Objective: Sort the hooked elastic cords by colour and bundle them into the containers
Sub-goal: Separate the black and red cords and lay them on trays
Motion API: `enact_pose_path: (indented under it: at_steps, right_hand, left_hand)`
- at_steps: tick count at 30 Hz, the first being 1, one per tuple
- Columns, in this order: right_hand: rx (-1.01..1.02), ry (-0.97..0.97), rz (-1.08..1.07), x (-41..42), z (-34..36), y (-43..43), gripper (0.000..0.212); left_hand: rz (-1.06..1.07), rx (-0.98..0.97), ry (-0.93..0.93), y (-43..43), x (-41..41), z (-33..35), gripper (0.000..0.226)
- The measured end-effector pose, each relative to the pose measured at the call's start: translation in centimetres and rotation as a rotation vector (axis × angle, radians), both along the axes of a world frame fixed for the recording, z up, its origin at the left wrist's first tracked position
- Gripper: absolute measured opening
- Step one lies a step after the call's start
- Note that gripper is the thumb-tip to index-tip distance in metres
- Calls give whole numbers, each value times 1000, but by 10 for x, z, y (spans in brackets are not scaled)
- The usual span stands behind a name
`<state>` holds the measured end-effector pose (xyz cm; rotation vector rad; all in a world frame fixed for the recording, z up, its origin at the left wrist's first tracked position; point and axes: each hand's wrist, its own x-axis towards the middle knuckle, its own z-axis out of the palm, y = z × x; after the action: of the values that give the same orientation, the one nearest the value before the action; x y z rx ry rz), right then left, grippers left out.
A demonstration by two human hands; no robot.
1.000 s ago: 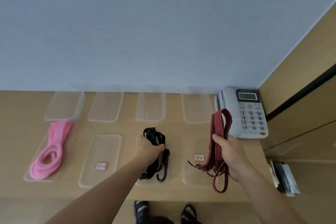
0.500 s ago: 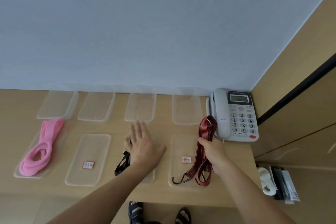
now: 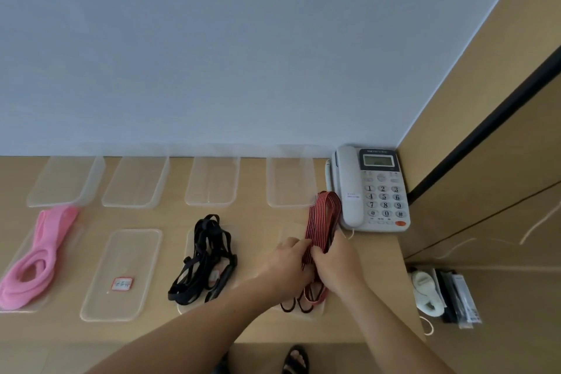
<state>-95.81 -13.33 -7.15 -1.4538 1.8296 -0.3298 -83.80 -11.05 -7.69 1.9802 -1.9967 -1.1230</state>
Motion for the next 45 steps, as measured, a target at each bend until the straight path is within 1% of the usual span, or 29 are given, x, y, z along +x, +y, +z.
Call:
enact_pose_path:
  at_steps: [2,4,8,12,15,18,20,22,26,29,35,39,45]
  right_hand:
    - [-42,151,49,-3,1,8,44]
    - [-52,266,101,-7,-1,16,44]
    - [-41,328,191,-15,-10,23,29]
    - [-24,376,242,-21,-11,17,30]
    - [-52,417,254,-25,-1,15,35]
    - [-205,537,311,-17,19,17,36]
    - [-302,574,335,-11,34,14,36]
    - [-330,555,397,5,48,15,37]
    - [-334,456,540,53,70,25,38]
    - [-329,418,665,102,81,48,47]
    - [-365,291,923,218,102,131,49]
    - [-408,163,1129,299,111,200,55]
    - [-484,66,1444,403,109,308,58]
  left_hand:
    - [-32,-30,-50,-1,0,-3,49]
    - [-73,-34,-106,-1,1,-4,50]
    - [-203,15,-191,0,4,-6,47]
    - [-225,72,-179,-3,8,0,50]
    - [-213,67,-158,-6,11,10,53]
    - [-110,46,-109,0,22,23,50]
    - [-59,30,-95,1,32,31,49]
    - [11,-6,-84,11,53,45,48]
    - [196,-69,-60,40,104,62,46]
    - [335,-113,-38,82,147,73,43]
    - [573,-239,-61,220,249,89,47]
    - [784,-292,-104,324,317,102,49]
    - [1084,-327,-160,463,374,104,47]
